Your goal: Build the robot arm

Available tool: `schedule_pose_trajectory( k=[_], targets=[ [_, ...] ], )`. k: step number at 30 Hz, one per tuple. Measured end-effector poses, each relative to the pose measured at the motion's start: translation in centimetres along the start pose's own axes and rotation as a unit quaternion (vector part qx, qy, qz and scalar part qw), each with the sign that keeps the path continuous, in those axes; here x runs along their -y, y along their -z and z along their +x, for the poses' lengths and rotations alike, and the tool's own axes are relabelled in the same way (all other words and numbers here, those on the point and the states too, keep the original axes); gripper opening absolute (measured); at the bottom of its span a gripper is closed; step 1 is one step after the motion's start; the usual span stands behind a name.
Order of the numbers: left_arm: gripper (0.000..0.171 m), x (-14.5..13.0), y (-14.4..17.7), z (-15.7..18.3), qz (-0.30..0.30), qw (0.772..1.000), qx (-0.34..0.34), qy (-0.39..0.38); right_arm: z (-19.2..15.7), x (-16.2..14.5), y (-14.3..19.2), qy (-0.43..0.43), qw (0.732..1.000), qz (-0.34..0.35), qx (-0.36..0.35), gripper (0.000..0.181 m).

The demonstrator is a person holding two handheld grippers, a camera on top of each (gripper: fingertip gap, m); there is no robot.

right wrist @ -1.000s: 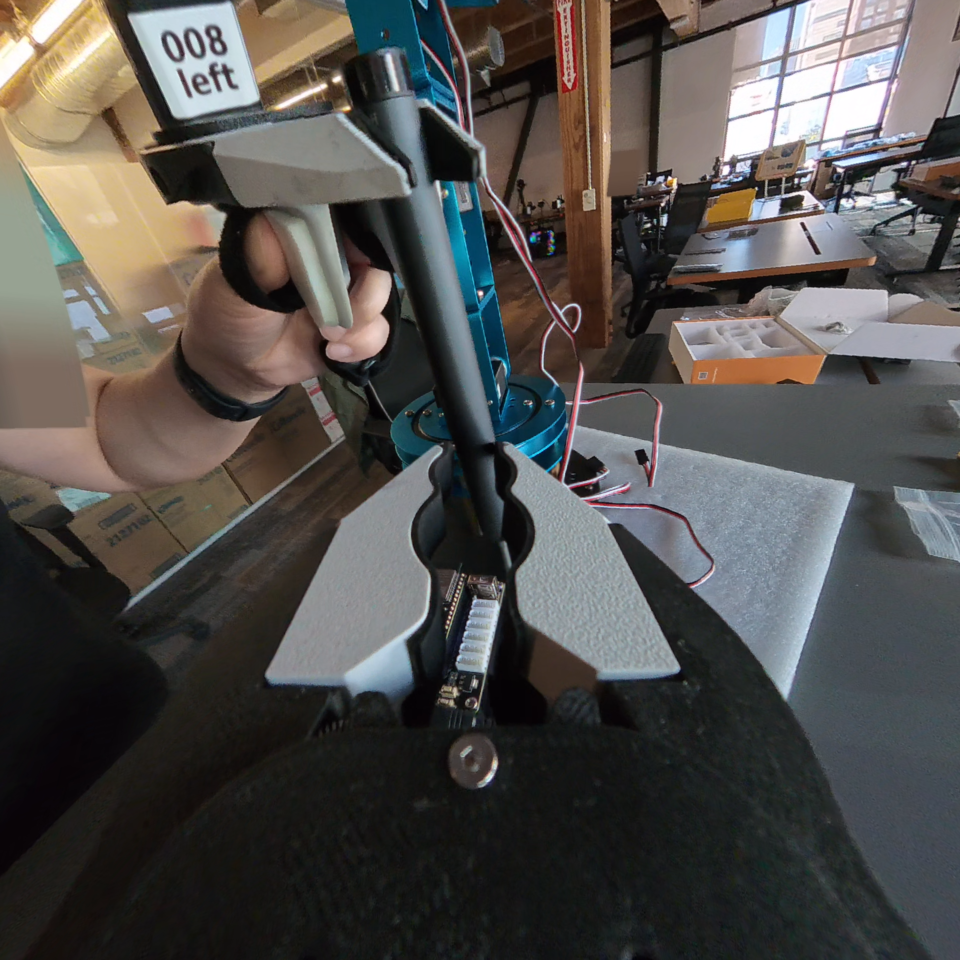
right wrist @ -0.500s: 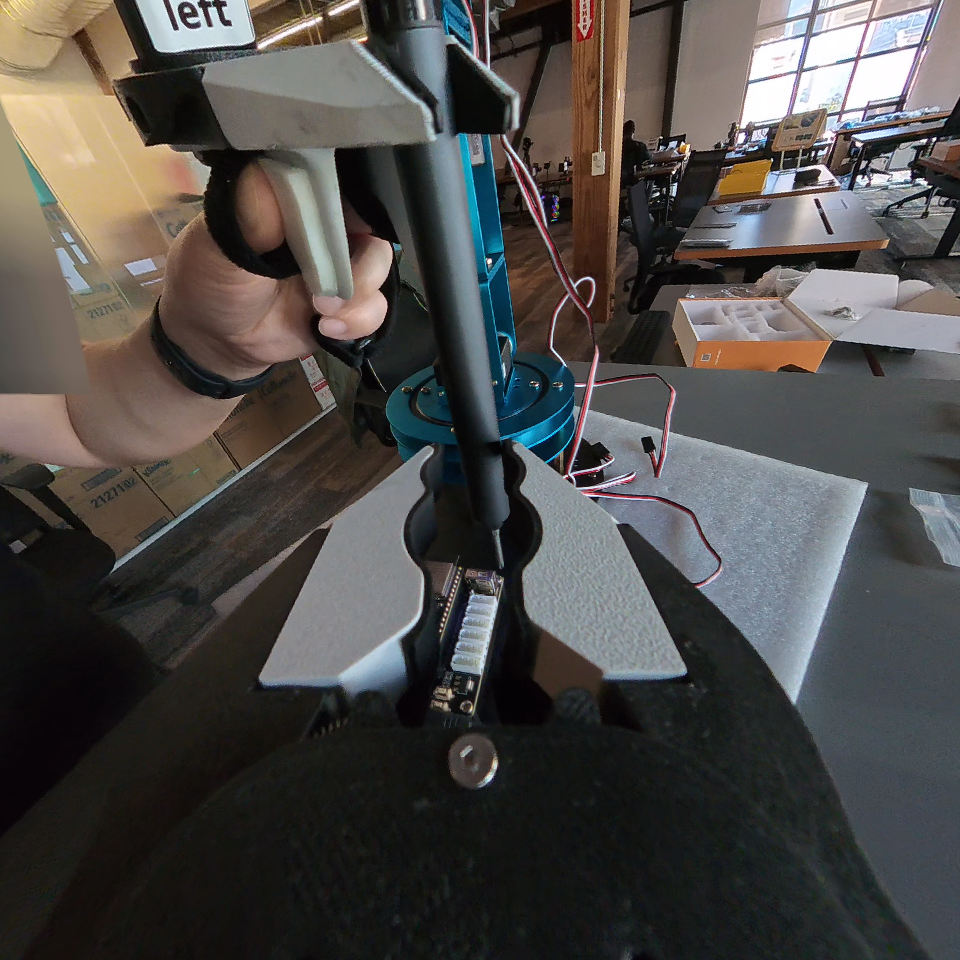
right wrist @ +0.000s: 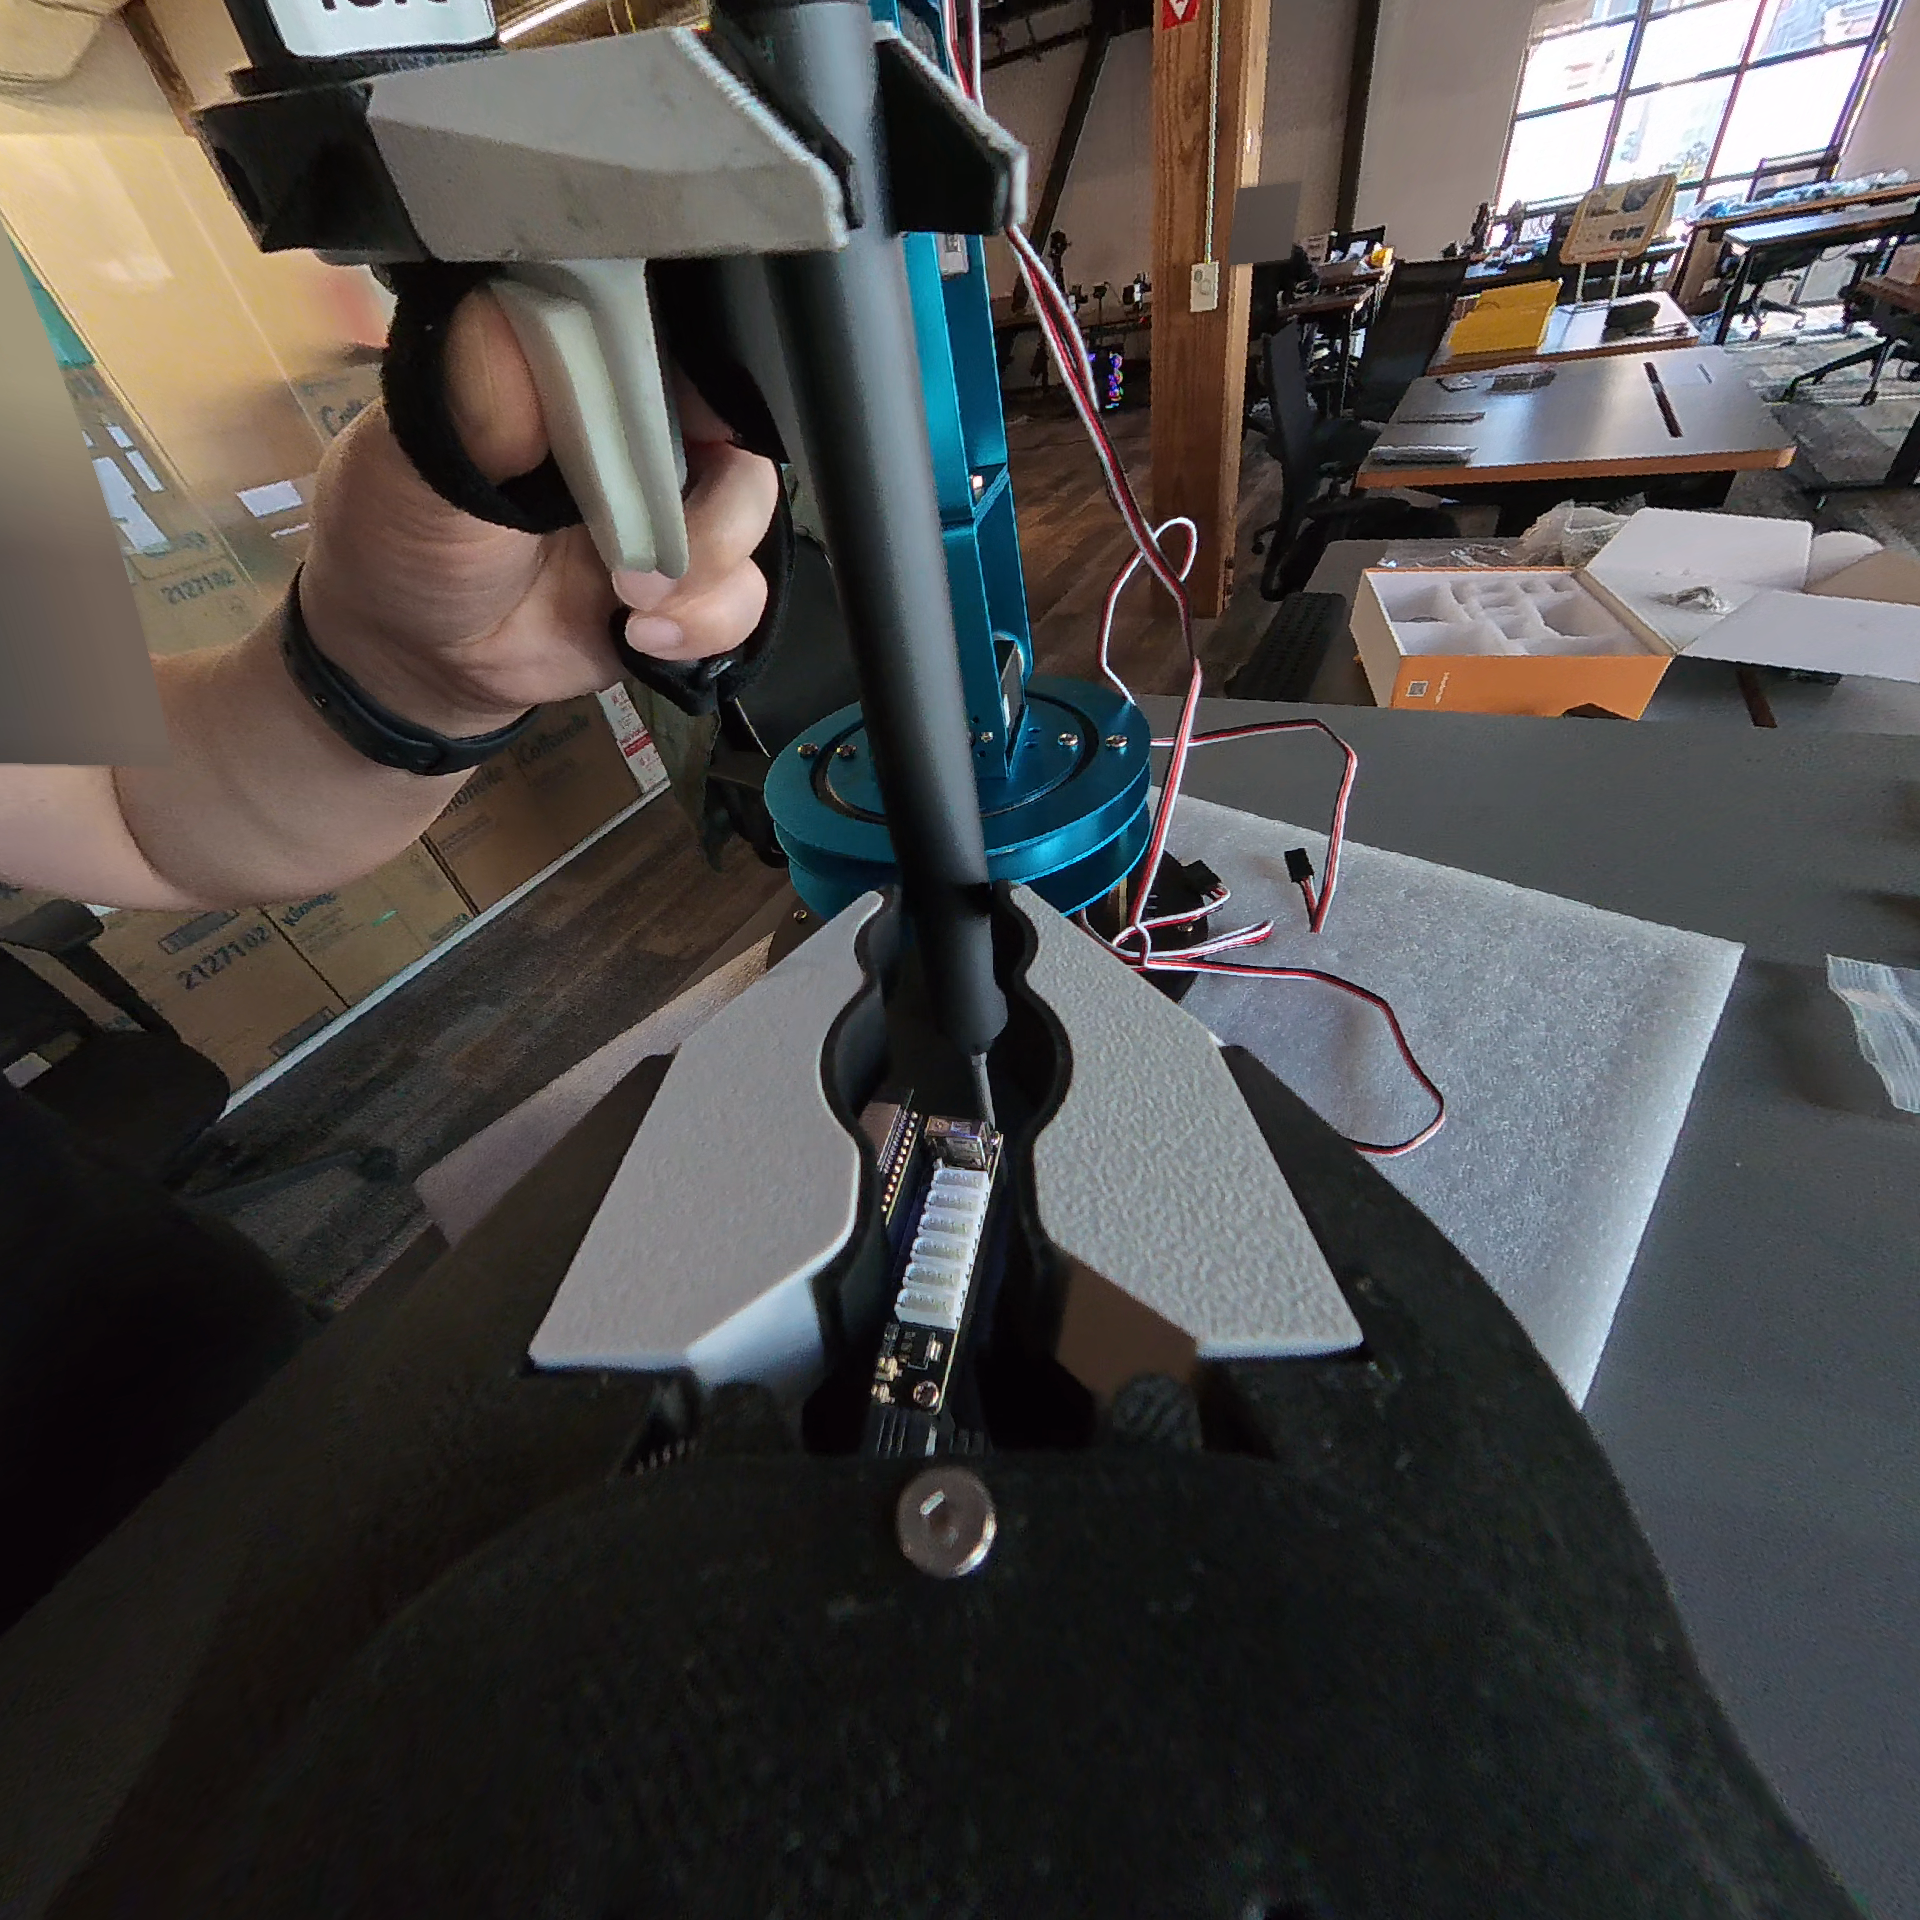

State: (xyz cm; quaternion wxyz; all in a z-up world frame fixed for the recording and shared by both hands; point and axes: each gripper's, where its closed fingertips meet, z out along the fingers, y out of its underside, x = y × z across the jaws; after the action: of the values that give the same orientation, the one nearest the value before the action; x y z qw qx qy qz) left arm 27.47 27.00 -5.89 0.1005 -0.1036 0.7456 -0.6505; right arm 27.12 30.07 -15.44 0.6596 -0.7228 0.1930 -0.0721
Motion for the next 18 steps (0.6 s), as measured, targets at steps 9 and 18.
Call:
schedule_pose_trajectory(
  k=[9, 18],
  targets=[
    [0.016, -0.10, -0.04, -0.02, -0.003, 1.000, -0.001, -0.006, 0.11, -0.03, 0.06, -0.006, 1.000, 0.003, 0.001, 0.017],
    [0.016, -0.18, -0.11, 0.04, -0.006, 1.000, -0.001, -0.009, 0.07, -0.12, 0.07, -0.016, 1.000, 0.005, 0.006, 0.017]
  ],
)
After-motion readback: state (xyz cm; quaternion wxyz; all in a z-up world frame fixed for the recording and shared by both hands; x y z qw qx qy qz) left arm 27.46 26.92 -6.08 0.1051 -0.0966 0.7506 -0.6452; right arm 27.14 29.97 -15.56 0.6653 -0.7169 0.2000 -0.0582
